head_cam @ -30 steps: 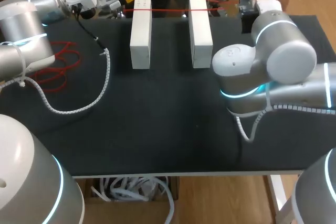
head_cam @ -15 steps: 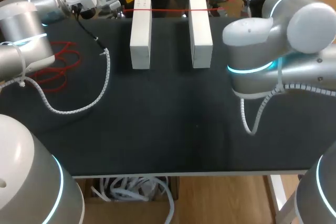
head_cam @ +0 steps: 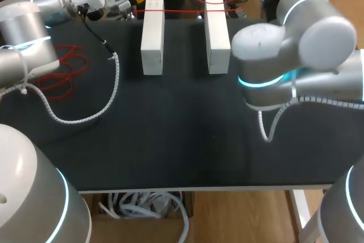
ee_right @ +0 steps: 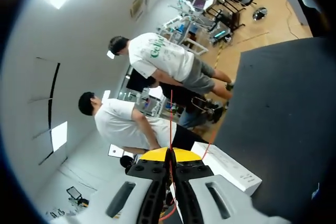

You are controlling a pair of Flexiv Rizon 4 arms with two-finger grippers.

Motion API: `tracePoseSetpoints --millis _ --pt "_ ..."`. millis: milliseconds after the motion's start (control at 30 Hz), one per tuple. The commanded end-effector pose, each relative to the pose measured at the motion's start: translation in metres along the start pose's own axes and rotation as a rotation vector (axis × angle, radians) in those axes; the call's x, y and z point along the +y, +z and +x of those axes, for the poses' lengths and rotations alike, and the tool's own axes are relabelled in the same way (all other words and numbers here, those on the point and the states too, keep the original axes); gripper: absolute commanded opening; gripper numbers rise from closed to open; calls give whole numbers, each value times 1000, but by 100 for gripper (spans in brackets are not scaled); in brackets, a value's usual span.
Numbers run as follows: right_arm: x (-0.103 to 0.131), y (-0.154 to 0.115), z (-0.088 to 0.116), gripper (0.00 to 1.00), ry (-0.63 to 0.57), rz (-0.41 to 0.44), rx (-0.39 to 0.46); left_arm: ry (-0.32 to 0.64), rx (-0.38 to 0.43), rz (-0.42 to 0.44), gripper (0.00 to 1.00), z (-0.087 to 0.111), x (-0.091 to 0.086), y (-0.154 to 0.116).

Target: Grab the tape and strap the tape.

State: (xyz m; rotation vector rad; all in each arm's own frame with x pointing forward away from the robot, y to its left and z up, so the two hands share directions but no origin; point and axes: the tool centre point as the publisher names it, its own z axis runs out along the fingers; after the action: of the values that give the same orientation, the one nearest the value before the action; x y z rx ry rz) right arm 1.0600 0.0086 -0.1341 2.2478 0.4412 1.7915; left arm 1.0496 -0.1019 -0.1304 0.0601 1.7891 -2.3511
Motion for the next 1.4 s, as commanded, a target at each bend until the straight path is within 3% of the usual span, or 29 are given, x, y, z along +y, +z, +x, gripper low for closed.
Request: tracePoseSetpoints --millis 33,767,933,1167,1400 --pt "-9 3 -10 0 -180 -197 607 2 -2 0 0 1 0 0" --pt "-9 3 -10 0 -180 -197 607 2 -2 0 0 1 0 0" --pt "-9 3 -10 0 -180 -197 607 -153 -6 -151 0 3 -17 11" --pt "-9 3 -10 0 -180 -197 607 -216 -22 -167 0 10 -19 14" --pt "-14 -7 3 0 -124 -173 410 -242 -21 -195 0 7 -25 15"
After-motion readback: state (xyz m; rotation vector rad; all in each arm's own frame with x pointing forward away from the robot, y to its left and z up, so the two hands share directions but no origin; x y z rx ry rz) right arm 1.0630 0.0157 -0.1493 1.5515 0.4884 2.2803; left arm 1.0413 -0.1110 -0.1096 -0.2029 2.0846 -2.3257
